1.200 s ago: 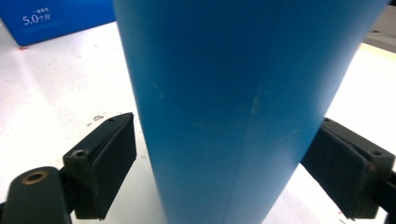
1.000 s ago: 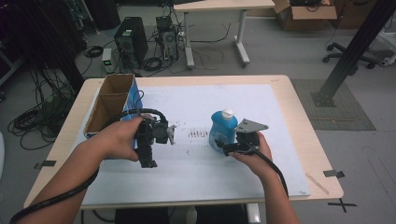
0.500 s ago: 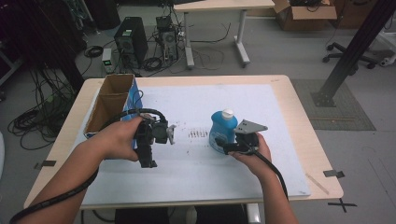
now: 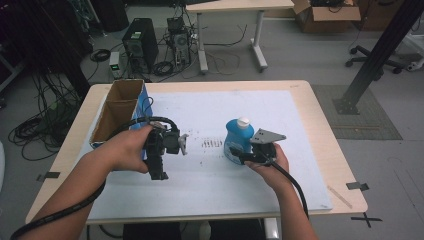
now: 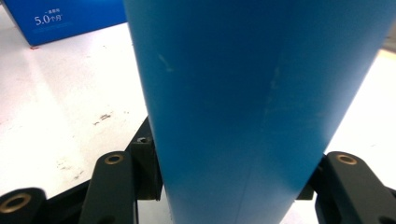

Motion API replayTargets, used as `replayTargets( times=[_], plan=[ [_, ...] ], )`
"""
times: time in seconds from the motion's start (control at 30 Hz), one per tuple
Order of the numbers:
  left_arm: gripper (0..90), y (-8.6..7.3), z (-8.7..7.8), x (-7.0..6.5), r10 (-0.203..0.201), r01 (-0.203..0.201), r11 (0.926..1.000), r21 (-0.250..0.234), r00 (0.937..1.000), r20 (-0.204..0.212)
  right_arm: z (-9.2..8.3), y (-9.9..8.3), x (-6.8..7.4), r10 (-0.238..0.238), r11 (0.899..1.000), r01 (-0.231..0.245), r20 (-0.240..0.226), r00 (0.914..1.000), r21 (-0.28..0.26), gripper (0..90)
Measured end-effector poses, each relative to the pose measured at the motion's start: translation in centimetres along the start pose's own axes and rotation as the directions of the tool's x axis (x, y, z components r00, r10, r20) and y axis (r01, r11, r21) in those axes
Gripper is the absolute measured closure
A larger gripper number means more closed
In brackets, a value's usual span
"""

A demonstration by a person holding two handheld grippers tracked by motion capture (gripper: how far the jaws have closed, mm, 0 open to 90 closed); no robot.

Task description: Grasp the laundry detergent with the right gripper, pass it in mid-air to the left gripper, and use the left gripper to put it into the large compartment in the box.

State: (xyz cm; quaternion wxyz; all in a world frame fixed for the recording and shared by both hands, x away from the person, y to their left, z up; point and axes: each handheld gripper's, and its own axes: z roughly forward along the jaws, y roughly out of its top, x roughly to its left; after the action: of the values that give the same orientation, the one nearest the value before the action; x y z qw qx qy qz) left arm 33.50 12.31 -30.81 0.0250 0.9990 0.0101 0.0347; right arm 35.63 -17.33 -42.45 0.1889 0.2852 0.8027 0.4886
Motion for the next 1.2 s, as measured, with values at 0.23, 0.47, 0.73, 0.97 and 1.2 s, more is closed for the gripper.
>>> replayTargets(
  times=[0.23,0.47,0.73,0.97,1.2],
  plan=[
    [0.2,0.0,-0.5,0.2,-0.007,0.007,1.0,0.006,1.0,-0.005,-2.2,2.3,-0.1,-0.027,0.999,0.027,-0.036,0.999,-0.018,44.1],
    [0.2,0.0,-2.0,0.5,-0.008,0.007,1.0,-0.005,0.9997,-0.022,-5.0,4.9,0.2,-0.092,0.995,0.088,-0.107,0.9901,-0.036,44.1],
    [0.2,-0.2,-3.8,0.7,-0.011,0.01,0.9998,-0.02,0.9995,-0.03,-7.1,6.2,1.0,-0.176,0.984,0.179,-0.205,0.9627,-0.004,44.1],
    [0.2,0.1,-4.7,0.6,-0.007,0.006,0.9998,-0.019,0.9996,-0.027,-7.5,5.5,1.7,-0.214,0.975,0.223,-0.297,0.9305,-0.006,44.0],
    [0.2,1.2,-5.0,0.3,0.008,-0.009,1.0,-0.001,0.9993,-0.038,-6.5,4.1,2.6,-0.204,0.976,0.217,-0.339,0.9183,-0.002,44.0]
  ],
)
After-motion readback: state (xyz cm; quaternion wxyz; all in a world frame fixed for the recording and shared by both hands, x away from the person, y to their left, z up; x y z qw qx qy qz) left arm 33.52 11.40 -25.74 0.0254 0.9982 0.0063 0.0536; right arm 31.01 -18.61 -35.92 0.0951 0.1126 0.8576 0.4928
